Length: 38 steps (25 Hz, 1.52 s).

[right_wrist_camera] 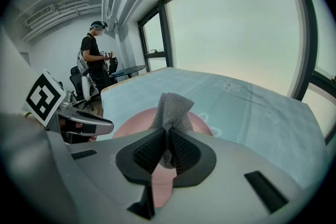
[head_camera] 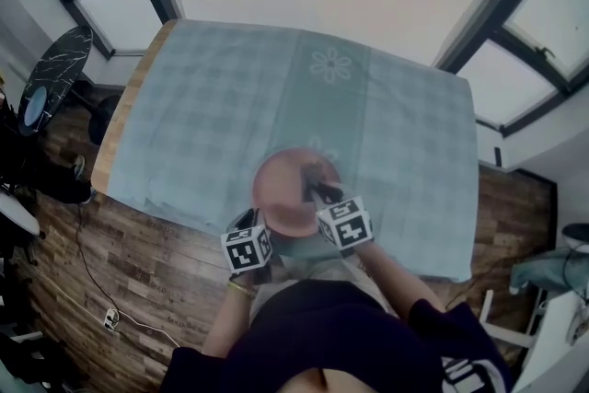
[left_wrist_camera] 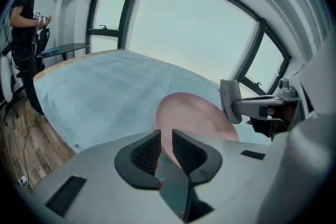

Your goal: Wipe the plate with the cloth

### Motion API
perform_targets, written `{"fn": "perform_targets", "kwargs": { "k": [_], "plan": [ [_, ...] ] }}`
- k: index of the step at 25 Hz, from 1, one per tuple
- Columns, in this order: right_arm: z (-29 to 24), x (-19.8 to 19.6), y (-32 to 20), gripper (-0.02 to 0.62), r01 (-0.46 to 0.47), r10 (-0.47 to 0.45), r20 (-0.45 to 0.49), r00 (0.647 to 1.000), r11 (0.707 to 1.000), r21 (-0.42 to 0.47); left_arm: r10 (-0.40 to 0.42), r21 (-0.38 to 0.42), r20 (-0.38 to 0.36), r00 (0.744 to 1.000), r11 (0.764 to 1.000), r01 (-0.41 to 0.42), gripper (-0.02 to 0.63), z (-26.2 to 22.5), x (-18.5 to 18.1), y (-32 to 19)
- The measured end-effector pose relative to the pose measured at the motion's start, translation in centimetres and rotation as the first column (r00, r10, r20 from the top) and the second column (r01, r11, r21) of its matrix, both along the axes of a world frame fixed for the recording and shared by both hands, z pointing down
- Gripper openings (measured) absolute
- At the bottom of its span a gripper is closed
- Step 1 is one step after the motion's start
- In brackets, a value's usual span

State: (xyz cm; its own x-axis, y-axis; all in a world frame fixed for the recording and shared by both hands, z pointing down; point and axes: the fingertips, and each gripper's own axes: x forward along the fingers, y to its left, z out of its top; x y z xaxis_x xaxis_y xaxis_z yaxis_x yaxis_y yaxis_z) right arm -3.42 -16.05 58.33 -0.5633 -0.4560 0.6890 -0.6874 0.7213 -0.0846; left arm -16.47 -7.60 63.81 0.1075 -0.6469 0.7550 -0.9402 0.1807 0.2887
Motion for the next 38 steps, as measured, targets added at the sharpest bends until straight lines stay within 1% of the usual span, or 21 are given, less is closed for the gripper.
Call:
{"fn": "perform_targets", "kwargs": {
  "k": [3,6,17,22,26,33,38],
  "plan": [
    [1.2,-0.3,-1.0,0.032,-0.001,0.0,-0.026,1.0,1.0,-0.028,0.017,-0.02,-0.012,1.0,1.0,-0.017,0.092,0.8,-0.2,-0.7],
    [2.4,-0.7,-2.0,0.032,-0.003,0.0,-0.05,0.999,0.999,-0.051,0.028,-0.038,-0.015,1.0,0.999,-0.028,0.103,1.5,-0.5,-1.5],
    [5.9,-2.1,-4.6,0.032,-0.003,-0.01,-0.122,0.992,0.995,-0.102,0.041,-0.093,-0.014,0.999,0.995,-0.043,0.095,3.9,-1.2,-2.6],
    [7.2,-2.4,-5.1,0.032,-0.01,-0.01,-0.156,0.988,0.992,-0.127,0.063,-0.089,-0.014,0.998,0.994,-0.064,0.071,4.0,-1.1,-2.9],
    [7.8,-2.4,-5.6,0.032,-0.018,-0.006,-0.176,0.984,0.991,-0.132,0.065,-0.089,-0.027,0.998,0.994,-0.067,0.069,4.0,-1.0,-3.0],
    [9.5,-2.5,-5.4,0.032,-0.023,-0.014,-0.22,0.975,0.986,-0.163,0.066,-0.087,-0.03,0.997,0.994,-0.068,0.066,4.1,-1.2,-2.9],
    [9.9,-2.3,-5.6,0.032,-0.025,-0.016,-0.246,0.969,0.986,-0.163,0.069,-0.084,-0.029,0.997,0.994,-0.072,0.066,4.1,-1.0,-3.0]
  ]
}}
